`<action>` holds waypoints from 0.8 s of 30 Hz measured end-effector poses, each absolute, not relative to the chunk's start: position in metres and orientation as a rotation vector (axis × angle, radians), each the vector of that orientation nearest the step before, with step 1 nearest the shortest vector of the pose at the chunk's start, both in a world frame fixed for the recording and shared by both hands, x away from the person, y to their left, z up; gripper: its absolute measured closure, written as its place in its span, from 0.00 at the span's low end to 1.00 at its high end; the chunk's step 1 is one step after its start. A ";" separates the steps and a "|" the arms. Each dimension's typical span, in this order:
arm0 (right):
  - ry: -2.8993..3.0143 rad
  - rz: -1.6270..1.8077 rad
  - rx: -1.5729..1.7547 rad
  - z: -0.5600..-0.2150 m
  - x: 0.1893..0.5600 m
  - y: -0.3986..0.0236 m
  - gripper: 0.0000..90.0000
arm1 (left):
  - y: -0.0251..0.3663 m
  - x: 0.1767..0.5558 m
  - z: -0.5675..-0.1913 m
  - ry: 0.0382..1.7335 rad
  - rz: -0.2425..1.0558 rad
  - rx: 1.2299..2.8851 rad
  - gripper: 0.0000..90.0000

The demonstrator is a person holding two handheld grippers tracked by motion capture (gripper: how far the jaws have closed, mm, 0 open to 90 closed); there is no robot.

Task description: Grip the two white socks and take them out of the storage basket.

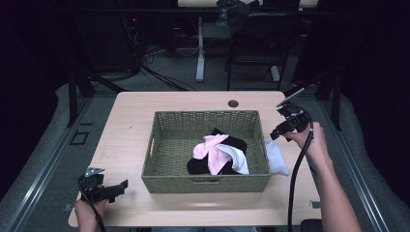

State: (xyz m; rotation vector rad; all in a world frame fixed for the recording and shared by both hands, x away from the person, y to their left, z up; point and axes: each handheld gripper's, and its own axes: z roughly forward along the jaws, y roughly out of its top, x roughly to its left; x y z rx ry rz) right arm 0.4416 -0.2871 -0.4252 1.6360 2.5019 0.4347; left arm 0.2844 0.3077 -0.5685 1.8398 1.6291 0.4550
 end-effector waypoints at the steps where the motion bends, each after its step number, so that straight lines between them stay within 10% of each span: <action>1: 2.490 0.453 1.630 -0.420 0.440 -0.284 0.33 | 0.307 0.284 -0.568 1.627 0.454 1.840 0.01; 24: 2.706 0.522 1.339 -0.404 0.446 -0.177 0.05 | 0.307 0.284 -0.568 1.622 0.453 1.841 0.01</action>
